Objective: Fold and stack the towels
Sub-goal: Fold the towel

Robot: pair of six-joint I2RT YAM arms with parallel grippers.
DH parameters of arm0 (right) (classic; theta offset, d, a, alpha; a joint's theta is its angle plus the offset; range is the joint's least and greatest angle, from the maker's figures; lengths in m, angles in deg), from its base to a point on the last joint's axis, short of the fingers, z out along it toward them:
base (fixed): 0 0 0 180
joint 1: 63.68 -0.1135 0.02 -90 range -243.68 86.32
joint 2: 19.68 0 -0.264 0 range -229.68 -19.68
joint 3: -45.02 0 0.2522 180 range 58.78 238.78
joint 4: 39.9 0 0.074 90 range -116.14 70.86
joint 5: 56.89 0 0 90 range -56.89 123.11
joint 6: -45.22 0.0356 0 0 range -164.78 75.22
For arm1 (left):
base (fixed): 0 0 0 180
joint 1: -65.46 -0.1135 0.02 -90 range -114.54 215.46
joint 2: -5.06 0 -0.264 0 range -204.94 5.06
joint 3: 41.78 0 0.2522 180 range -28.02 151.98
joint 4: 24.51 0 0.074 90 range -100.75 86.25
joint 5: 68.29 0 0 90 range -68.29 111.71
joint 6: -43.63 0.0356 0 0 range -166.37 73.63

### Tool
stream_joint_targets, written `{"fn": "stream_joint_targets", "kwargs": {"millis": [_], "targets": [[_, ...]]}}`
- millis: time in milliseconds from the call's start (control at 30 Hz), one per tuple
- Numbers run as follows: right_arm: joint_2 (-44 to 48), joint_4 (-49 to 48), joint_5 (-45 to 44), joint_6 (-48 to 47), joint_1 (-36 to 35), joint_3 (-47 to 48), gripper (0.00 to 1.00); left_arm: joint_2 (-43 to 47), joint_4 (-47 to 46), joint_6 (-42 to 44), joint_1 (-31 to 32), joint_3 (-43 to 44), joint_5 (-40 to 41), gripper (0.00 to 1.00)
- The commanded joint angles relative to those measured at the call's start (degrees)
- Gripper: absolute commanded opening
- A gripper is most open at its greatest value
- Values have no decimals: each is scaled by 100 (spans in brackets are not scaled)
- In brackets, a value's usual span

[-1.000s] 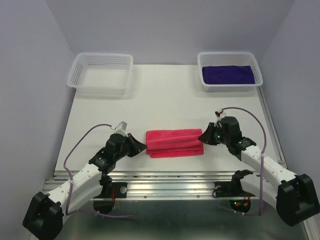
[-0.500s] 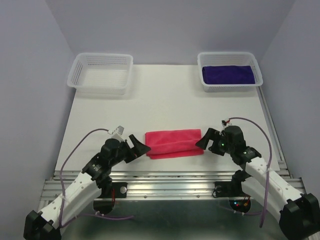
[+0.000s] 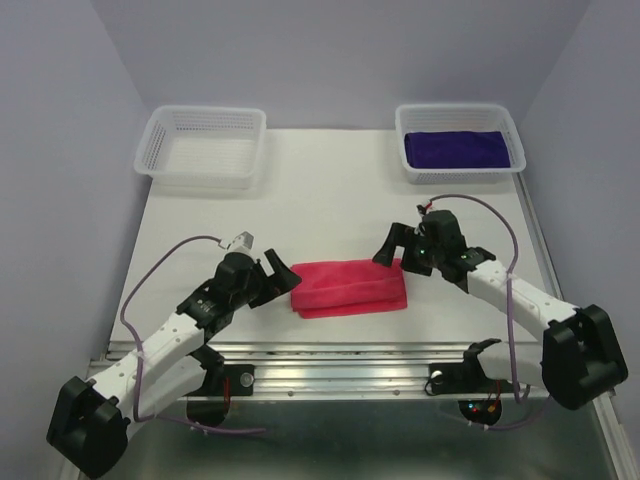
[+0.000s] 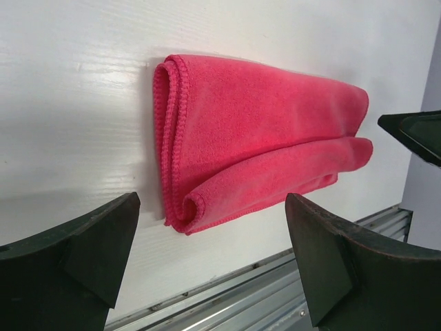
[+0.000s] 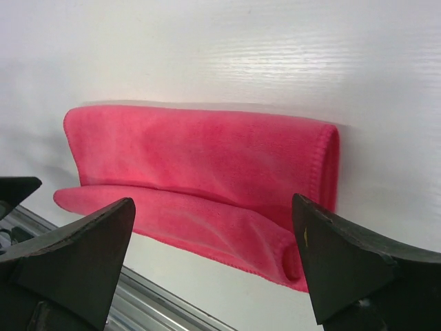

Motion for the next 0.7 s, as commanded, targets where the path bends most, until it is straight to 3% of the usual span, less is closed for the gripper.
{"fn": "stream_joint_targets", "kwargs": {"millis": [0, 333, 667], "targets": [[-635, -372, -1, -268, -570, 516, 100, -201, -216, 271, 10, 306, 202, 99], [-1075, -285, 25, -321, -1186, 368, 100, 18, -190, 183, 18, 148, 378, 99], [22, 436, 420, -303, -1494, -300, 100, 0, -75, 227, 18, 148, 623, 99]]}}
